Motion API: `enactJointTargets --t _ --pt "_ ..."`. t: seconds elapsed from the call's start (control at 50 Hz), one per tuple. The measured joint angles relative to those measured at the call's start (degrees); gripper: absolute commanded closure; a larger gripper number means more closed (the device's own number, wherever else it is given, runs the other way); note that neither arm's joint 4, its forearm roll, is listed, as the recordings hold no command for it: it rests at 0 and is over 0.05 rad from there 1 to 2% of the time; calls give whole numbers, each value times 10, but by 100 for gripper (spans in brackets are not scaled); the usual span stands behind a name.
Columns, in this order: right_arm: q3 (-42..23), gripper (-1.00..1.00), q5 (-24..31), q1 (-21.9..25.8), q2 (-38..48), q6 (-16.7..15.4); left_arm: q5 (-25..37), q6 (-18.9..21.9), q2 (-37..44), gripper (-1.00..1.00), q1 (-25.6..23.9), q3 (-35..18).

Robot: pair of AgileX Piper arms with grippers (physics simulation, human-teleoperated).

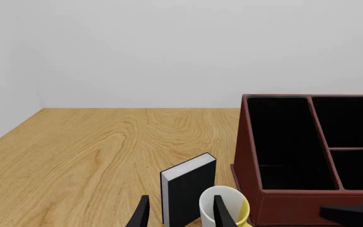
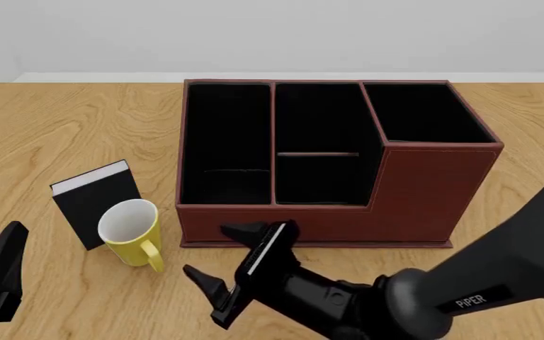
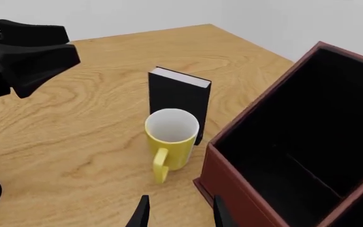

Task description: Pick up the yellow and white mug and place it to the right of the caddy.

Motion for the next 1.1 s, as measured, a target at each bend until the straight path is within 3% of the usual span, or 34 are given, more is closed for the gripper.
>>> enactJointTargets --t 1.1 --pt "-113 -100 62 31 55 -26 0 0 0 -100 0 0"
